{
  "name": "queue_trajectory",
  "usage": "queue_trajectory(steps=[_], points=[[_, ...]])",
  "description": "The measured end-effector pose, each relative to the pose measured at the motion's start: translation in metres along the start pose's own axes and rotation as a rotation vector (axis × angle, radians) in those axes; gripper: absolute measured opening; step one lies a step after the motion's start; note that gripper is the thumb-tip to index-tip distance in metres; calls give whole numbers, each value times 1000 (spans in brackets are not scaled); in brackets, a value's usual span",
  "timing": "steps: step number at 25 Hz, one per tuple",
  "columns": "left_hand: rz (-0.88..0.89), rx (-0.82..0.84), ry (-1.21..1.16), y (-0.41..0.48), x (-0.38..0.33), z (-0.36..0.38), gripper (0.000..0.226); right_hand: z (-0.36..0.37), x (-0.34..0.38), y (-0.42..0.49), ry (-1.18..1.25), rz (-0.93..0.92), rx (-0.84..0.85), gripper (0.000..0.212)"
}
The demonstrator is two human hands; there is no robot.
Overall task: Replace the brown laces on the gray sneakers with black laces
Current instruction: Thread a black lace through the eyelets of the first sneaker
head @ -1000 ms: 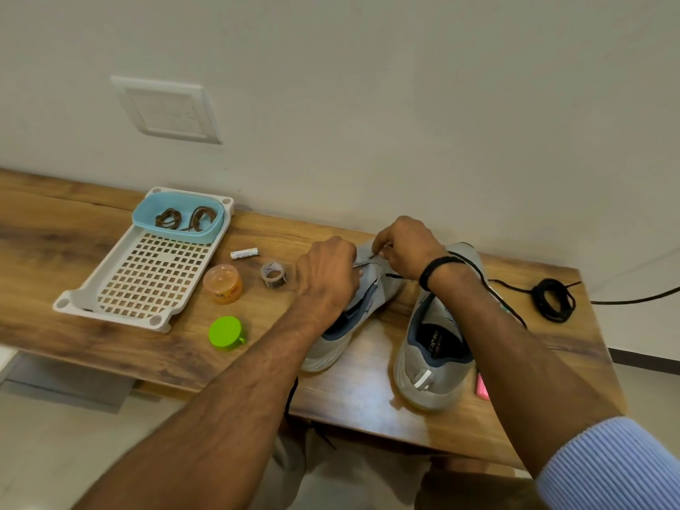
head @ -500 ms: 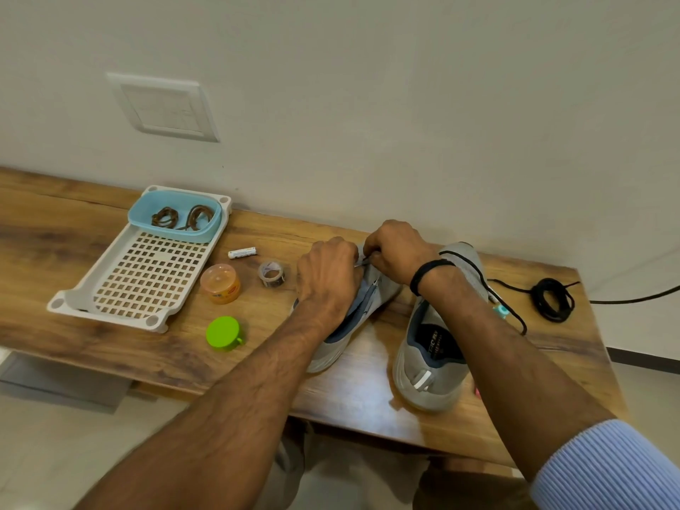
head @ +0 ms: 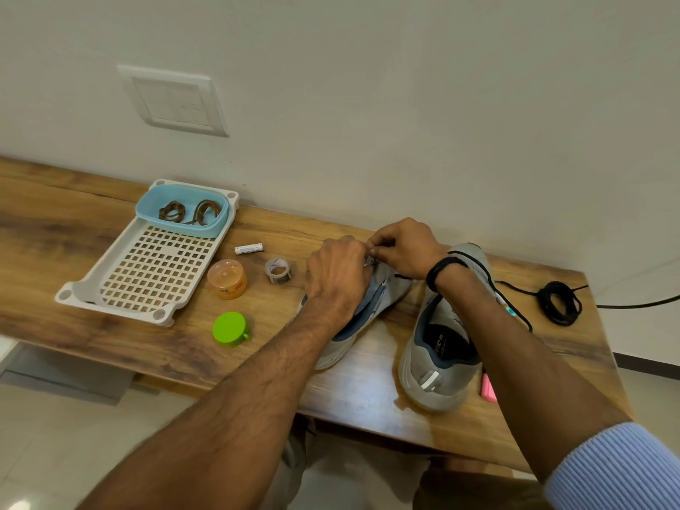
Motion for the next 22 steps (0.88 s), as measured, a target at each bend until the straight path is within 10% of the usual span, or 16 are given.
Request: queue_trajectory(steps=[22], points=[[9,-46,-141,-1,-2,1,20,3,-12,9,169,132,-45,2]])
Point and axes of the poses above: each hand's wrist, its own y-axis towards the middle knuckle, its own z-axis out of the palm, x = y × z, the point moved 4 cm from there along y, towards the middle knuckle, and after that the axes turned 13 degrees about z, right-handed, at the moved point
